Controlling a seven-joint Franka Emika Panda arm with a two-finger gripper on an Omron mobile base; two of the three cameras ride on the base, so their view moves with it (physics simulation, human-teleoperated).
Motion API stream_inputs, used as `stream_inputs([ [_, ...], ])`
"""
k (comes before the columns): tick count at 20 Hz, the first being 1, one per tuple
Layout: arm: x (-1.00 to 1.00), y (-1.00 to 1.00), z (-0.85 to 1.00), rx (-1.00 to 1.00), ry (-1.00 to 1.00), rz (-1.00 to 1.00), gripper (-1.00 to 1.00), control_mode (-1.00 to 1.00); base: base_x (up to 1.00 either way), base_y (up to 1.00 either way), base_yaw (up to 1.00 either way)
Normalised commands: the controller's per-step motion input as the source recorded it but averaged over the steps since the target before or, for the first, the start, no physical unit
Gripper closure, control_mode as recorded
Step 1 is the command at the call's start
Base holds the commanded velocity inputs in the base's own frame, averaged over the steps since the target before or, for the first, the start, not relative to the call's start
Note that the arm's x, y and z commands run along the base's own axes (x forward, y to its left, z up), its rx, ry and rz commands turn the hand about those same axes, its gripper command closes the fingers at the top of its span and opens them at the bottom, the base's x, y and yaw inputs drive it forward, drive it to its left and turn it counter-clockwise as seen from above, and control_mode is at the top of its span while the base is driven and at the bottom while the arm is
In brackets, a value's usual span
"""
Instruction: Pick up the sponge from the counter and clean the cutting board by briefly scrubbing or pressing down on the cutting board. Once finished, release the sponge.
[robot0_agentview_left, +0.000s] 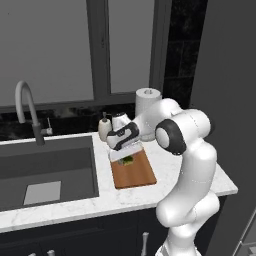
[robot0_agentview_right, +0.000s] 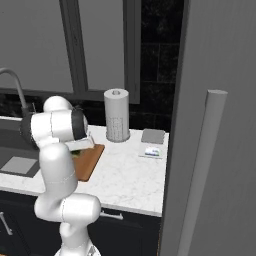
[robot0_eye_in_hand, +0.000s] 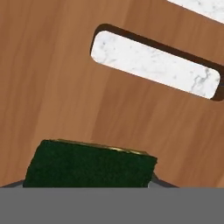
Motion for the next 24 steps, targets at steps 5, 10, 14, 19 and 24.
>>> stream_inputs([
  [5,-0.03,-0.32,-0.51,0.11,-0.38,0.00,1.00,-1.00,0.00,0.00,0.00],
  [10,-0.15,-0.05,-0.70,0.14,-0.64,-0.08,1.00,-1.00,0.00,0.00,0.00],
  [14,-0.41,-0.13,-0.88,0.16,-0.72,-0.06,1.00,-1.00,0.00,0.00,0.00],
  [19,-0.93,-0.30,-0.96,0.17,-0.62,-0.04,1.00,-1.00,0.00,0.00,0.00],
  [24,-0.86,-0.34,-0.92,0.15,-0.41,-0.08,1.00,-1.00,0.00,0.00,0.00],
])
